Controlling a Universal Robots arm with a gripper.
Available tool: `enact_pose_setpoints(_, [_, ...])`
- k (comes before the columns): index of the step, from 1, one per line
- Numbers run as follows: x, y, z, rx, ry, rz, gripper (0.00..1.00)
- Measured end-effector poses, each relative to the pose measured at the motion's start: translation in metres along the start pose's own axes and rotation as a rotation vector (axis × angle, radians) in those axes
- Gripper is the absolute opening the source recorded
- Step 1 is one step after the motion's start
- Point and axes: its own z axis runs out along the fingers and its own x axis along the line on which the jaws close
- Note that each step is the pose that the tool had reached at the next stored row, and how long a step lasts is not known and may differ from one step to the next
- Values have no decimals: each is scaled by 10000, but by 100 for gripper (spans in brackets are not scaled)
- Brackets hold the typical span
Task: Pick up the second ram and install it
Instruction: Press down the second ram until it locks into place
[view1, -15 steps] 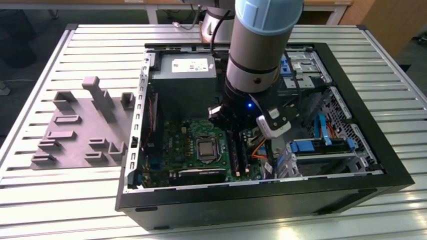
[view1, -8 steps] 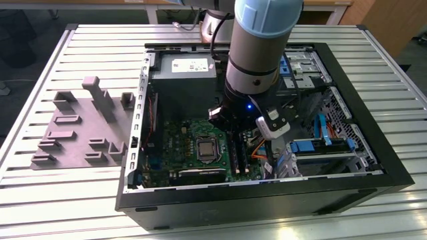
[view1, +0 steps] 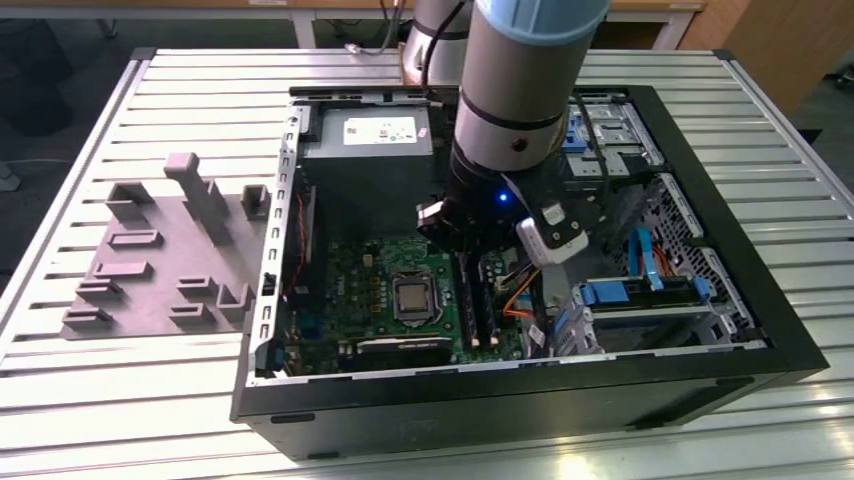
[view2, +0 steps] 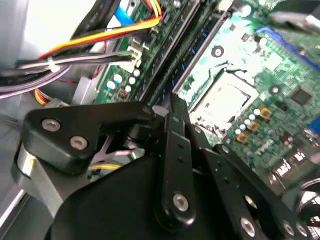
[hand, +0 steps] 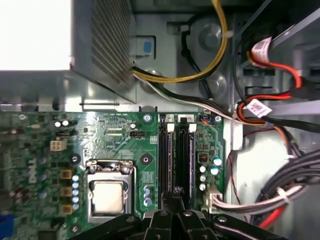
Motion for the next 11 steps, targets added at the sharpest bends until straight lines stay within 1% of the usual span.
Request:
enact_pose_setpoints(1, [0, 0, -21, 3, 2, 0, 11])
enact_pose_setpoints(2, [0, 0, -24, -1, 1, -1, 11])
enact_pose_setpoints(11, [1, 0, -25, 2, 5, -1, 11])
